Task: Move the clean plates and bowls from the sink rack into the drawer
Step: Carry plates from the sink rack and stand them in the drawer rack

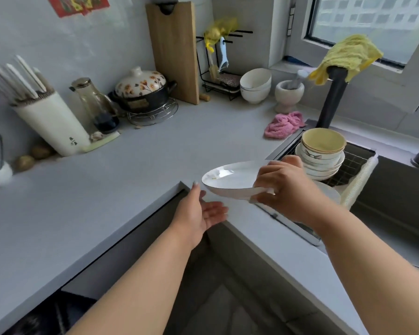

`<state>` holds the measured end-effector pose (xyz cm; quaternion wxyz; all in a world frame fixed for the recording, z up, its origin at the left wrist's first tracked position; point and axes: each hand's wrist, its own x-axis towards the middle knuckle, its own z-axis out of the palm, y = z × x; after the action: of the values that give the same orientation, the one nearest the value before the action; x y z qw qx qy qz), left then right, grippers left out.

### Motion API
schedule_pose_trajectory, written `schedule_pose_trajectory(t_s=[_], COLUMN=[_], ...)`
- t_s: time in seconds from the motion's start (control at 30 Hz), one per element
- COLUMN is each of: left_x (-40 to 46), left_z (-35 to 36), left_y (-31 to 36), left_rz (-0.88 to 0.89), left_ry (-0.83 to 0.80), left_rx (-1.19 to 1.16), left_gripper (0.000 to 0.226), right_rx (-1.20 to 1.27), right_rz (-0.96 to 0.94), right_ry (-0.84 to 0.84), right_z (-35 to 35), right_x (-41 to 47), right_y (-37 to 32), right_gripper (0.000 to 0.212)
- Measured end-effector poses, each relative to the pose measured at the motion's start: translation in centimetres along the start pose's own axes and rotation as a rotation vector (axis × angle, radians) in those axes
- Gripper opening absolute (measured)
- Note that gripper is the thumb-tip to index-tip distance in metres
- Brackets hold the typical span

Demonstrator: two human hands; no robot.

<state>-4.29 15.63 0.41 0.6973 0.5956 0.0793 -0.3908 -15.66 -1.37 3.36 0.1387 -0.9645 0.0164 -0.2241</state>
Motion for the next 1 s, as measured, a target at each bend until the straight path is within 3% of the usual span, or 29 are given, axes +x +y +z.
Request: schedule_pose_trajectory(t_s=[0.17,0.33,0.43,0.53,0.73,0.87,1.0], left_x=[-3.3,-7.7,-10.9,-14.6,-22.7,-27.8,-32.6], left_z=[-5.4,-12.4,-16.8,-21.8,-31.6,-37.8,-43.5], left_y=[1.0,0.1,-0.2,-1.1,-4.1,-6.7,-9.0], left_rz=[-0.077,0.014,0.077,0.122,0.162,0.17,0.173], left_ry=[0.052,0.26,0.348,0.439,0.626,0.691,0.742], left_rx=[-0.295,-0.317,-0.364,-0.398,-0.498,-0.568,-0.62], left_gripper=[0.037,0.028,0.028,0.026,0.023,0.027,0.03], right_rx=[0.174,0.338,0.43,0.396,0.74,1.236,1.534], right_rz=[-0.186,-0.197,-0.029,0.185,0.503,0.773,0.984], right_ry=[-0.143,-0.231,-0.137,-0.094,-0.443,-0.693,-0.787], right_z=[2.8,5.7,7.1,9.4,14.6,16.0,17.6], right_x=[1.7,2.4,3.0,3.2,1.7,-0.8,-2.7], right_y=[-5.7,-12.3,-16.7,-21.8,-33.3,-42.2,-49.8], right_gripper=[0.022,0.043,0.06,0.055,0.068,0.038,0.031])
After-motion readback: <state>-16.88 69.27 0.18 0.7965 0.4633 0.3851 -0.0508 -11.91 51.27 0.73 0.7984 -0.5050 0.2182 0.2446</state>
